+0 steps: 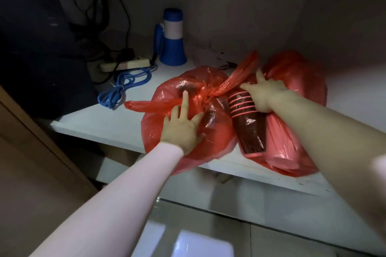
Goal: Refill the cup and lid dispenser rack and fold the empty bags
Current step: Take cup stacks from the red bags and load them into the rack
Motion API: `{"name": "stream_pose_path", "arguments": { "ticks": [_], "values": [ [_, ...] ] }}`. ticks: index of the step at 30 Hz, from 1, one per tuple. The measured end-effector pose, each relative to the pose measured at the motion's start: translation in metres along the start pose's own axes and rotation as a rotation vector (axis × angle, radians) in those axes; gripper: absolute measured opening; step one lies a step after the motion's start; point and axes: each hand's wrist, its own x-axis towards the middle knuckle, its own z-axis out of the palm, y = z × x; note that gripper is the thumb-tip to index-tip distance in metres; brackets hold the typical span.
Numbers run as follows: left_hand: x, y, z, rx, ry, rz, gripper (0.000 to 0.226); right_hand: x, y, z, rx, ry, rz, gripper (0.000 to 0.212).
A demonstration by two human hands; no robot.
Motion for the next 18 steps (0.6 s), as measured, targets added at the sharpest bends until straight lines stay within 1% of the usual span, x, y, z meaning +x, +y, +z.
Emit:
{"name": "stream_pose_path", "arguments": {
  "ticks": [2,3,5,8,9,11,13,14,18],
  "values": [
    [-0.001,-0.003,-0.002,0.048,0.012,-0.013,0.057,-0.006,-0.004,0.002,-0.013,-0.021,-0.024,0.069],
    [-0.001,-0.004,-0.004,0.072,0.015,-0.016,0.056,-0.010,-0.006,0.005,-0.027,-0.005,-0.043,0.065],
    [-0.003,-0.002,-0.006,0.110,0.028,-0.004,0.055,-0.021,-0.009,0.013,-0.030,0.063,-0.065,0.056],
    [-0.013,0.010,-0.006,0.113,0.078,0.034,0.048,-0.037,-0.004,0.020,0.024,0.216,-0.047,0.044],
    [-0.017,0.015,-0.007,0.095,0.092,0.047,0.047,-0.042,-0.003,0.020,0.054,0.252,-0.036,0.043],
    [-0.026,0.021,-0.010,0.056,0.116,0.078,0.047,-0.053,-0.001,0.019,0.128,0.312,-0.002,0.051],
    [-0.040,0.023,-0.014,0.012,0.164,0.100,0.049,-0.062,0.000,0.014,0.164,0.340,0.055,0.061],
    [-0.048,0.024,-0.017,0.001,0.190,0.102,0.052,-0.066,0.001,0.011,0.168,0.350,0.082,0.060],
    [-0.076,0.029,-0.038,0.048,0.237,0.051,0.069,-0.088,0.001,-0.003,0.129,0.370,0.098,0.035]
  ]
}}
